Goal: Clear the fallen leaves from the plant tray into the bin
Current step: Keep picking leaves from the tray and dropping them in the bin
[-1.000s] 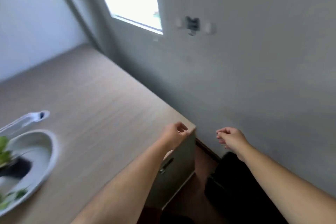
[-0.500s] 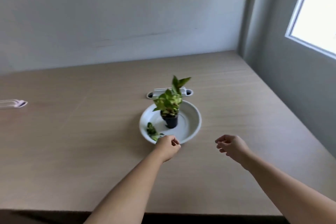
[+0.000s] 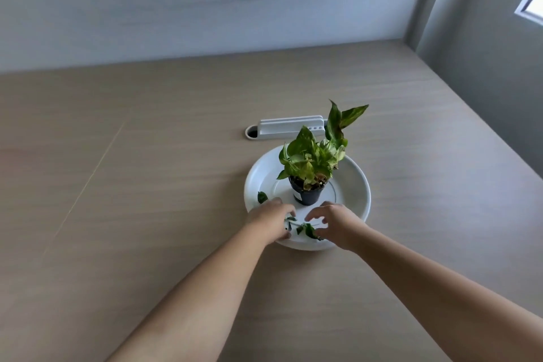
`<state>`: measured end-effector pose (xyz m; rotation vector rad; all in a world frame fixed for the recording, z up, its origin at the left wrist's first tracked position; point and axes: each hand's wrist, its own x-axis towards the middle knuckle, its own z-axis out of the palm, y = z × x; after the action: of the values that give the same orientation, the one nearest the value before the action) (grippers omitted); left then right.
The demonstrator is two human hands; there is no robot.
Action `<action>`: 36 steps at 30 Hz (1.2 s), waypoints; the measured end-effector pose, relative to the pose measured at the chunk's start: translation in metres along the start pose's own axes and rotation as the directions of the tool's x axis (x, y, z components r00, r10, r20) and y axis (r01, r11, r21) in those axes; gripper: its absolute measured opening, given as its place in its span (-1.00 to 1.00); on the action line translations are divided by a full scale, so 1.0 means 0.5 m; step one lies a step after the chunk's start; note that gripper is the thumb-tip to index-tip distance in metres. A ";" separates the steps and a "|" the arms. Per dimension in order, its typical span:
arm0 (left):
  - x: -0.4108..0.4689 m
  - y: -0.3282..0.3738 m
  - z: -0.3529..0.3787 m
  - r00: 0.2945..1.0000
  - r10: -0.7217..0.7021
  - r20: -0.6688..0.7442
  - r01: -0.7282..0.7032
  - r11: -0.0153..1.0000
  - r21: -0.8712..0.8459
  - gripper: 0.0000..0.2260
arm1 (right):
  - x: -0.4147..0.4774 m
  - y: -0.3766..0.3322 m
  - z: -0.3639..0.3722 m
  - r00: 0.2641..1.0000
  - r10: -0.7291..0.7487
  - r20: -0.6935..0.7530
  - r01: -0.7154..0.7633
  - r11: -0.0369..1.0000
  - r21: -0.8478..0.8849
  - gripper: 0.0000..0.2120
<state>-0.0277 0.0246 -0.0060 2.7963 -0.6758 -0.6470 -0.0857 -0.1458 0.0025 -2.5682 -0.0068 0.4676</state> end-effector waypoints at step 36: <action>0.056 -0.026 0.030 0.984 0.179 -0.006 -0.178 0.970 -0.168 -0.72 | 0.039 0.042 0.015 0.965 0.235 -0.120 -0.195 0.941 0.276 -0.79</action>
<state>-0.0072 0.0217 -0.0333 2.5446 -0.8230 -0.6496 -0.0714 -0.1585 -0.0203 -2.3444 0.3709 0.3264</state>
